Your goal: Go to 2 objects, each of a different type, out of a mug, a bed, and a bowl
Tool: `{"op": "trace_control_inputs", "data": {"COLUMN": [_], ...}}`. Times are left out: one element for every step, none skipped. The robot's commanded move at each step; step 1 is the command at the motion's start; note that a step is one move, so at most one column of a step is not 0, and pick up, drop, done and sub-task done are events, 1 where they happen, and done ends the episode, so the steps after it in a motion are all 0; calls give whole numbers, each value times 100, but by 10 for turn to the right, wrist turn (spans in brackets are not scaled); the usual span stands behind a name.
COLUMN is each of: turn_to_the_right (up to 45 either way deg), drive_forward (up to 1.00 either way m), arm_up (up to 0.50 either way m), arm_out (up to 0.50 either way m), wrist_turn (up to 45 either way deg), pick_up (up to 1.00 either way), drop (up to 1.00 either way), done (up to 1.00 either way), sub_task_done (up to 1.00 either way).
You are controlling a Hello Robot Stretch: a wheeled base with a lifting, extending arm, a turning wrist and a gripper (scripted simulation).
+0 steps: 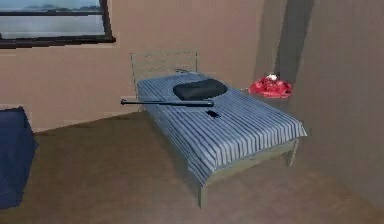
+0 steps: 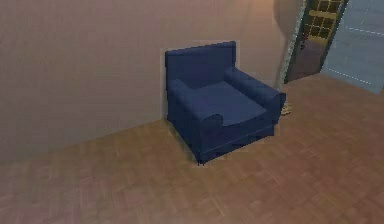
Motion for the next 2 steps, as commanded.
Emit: {"op": "trace_control_inputs", "data": {"turn_to_the_right": [-60, 0], "drive_forward": [0, 40], "arm_up": [0, 0], "arm_out": [0, 0], "wrist_turn": [0, 0], "pick_up": [0, 0], "drop": [0, 0], "done": [0, 0], "sub_task_done": [0, 0]}}
